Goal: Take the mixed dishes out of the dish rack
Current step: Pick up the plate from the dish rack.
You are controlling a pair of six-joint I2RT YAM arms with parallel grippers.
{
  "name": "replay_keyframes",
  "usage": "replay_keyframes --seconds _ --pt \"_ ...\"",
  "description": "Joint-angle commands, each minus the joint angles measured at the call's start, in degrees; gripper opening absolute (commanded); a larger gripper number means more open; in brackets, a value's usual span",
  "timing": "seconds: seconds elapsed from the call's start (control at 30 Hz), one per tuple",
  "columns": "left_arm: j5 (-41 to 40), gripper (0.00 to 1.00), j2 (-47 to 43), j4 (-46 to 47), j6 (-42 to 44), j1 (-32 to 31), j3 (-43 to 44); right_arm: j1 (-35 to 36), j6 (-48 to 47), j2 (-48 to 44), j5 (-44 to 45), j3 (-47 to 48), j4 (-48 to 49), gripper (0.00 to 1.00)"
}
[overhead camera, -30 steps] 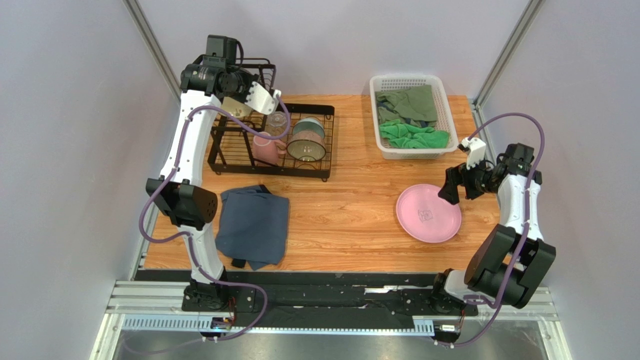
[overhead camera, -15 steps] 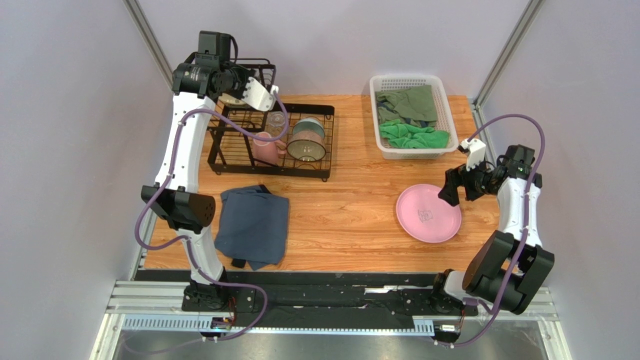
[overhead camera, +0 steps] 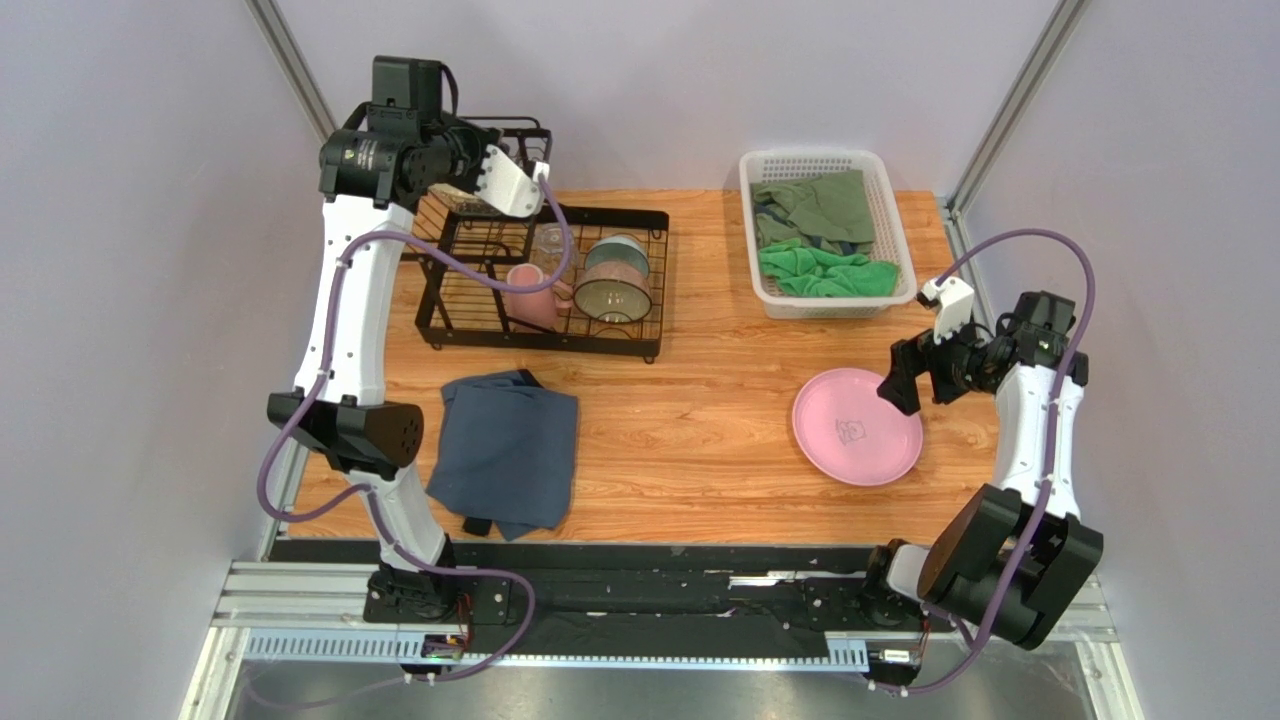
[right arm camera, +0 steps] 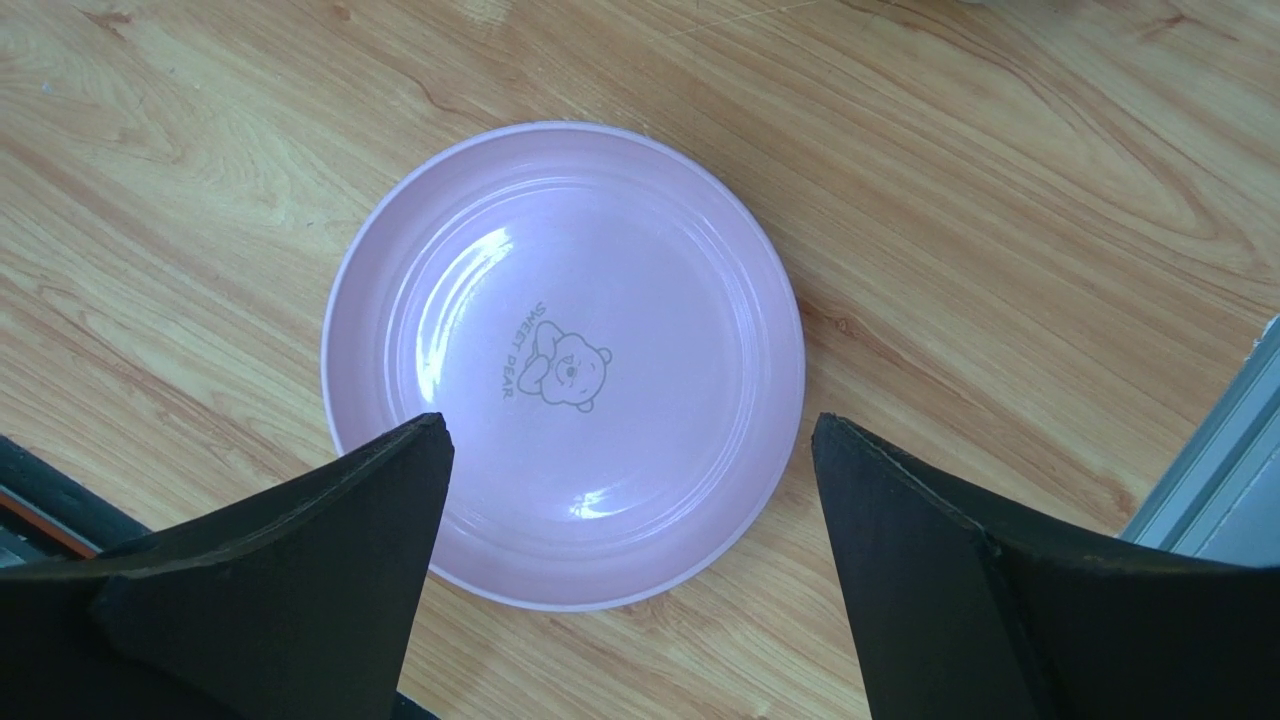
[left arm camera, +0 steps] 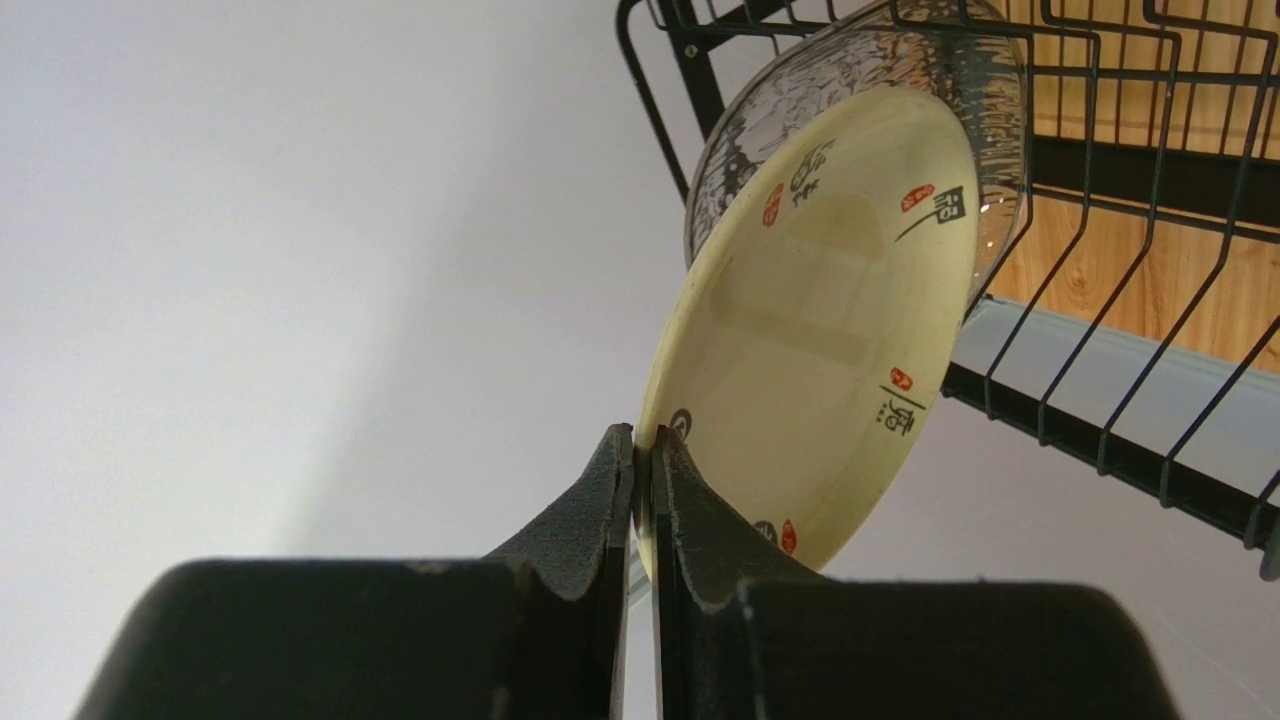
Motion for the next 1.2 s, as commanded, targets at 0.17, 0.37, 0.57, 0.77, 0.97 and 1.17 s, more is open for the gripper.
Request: replay_keyframes --seconds 0.17,0.37,0.57,0.77,0.97,1.17 --pt "9.02 0.0 -10.87 0.8 -10.01 0.31 1.22 0.22 0.41 -4.55 -6.39 7.3 -6.67 0.97" --pt "16.22 0.0 -16.5 0.72 -21.33 0.22 -3.44 3.99 4.79 -6.92 -10.26 13.36 -9.15 0.98" --pt "26.84 0.0 -24.49 5.36 -37.61 -1.01 -14.59 15.93 19.29 -11.4 -9.04 15.22 0.77 0.98" --pt "33.1 0.0 -32.05 13.36 -50.97 -3.37 -27.95 28.67 33.97 -11.06 -7.37 18.12 10.98 0.98" --pt "35.47 0.0 -36.19 21.62 -61.78 -6.19 -37.97 41.95 38.9 -7.98 -0.62 19.7 16.16 0.95" --pt "37.41 0.0 -38.38 28.22 -71.54 -6.63 -42.99 50.84 41.37 -5.88 4.14 18.38 23.11 0.89"
